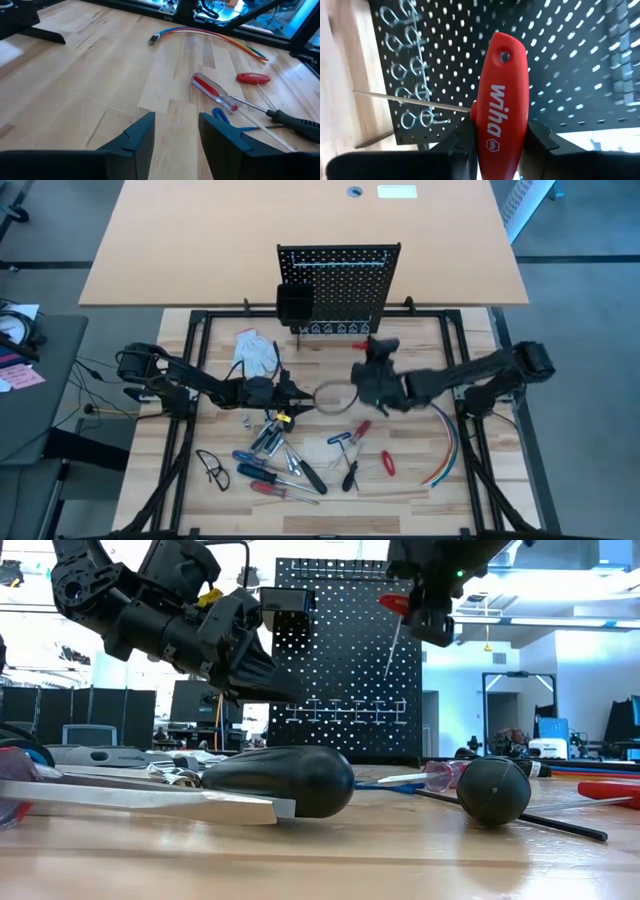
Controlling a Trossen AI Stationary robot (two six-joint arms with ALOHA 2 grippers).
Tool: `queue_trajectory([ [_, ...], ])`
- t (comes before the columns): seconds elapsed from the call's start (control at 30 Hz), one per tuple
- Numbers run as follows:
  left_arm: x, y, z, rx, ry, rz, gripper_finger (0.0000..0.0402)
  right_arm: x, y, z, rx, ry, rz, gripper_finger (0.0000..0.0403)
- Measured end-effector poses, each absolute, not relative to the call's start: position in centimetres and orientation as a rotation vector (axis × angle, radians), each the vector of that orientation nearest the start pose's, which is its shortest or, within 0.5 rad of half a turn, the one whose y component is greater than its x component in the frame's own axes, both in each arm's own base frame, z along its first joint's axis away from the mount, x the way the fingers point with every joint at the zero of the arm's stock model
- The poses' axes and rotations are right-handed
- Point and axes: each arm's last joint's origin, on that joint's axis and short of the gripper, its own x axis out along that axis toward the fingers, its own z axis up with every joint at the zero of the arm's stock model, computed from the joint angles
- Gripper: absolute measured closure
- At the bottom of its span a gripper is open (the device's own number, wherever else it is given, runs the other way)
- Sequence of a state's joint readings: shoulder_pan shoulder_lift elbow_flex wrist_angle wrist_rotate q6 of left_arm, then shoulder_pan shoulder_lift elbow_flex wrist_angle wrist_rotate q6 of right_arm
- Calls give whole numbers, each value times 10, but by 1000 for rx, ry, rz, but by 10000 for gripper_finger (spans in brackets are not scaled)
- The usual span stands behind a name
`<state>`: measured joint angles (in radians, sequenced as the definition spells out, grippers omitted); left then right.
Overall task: Hang tools onto peg board
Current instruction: Hang the red allen wrench on the pegboard
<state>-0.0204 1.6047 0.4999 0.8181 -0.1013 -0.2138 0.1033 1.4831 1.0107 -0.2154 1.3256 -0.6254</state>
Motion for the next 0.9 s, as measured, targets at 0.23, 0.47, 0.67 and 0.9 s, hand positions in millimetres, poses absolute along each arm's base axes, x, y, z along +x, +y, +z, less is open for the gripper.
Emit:
queue_trajectory([
  [0.23, 285, -3, 148, -190, 275, 110, 256, 293, -54, 269, -881, 978, -977, 302],
  [0.47, 285, -3, 149, -177, 275, 108, 256, 285, -92, 267, -837, 1052, -1042, 302],
  [0.67, 286, -3, 149, -176, 274, 108, 256, 283, -99, 267, -830, 1069, -1052, 302],
  [0.9, 286, -3, 149, -176, 273, 108, 256, 284, -105, 262, -812, 1078, -1021, 302],
])
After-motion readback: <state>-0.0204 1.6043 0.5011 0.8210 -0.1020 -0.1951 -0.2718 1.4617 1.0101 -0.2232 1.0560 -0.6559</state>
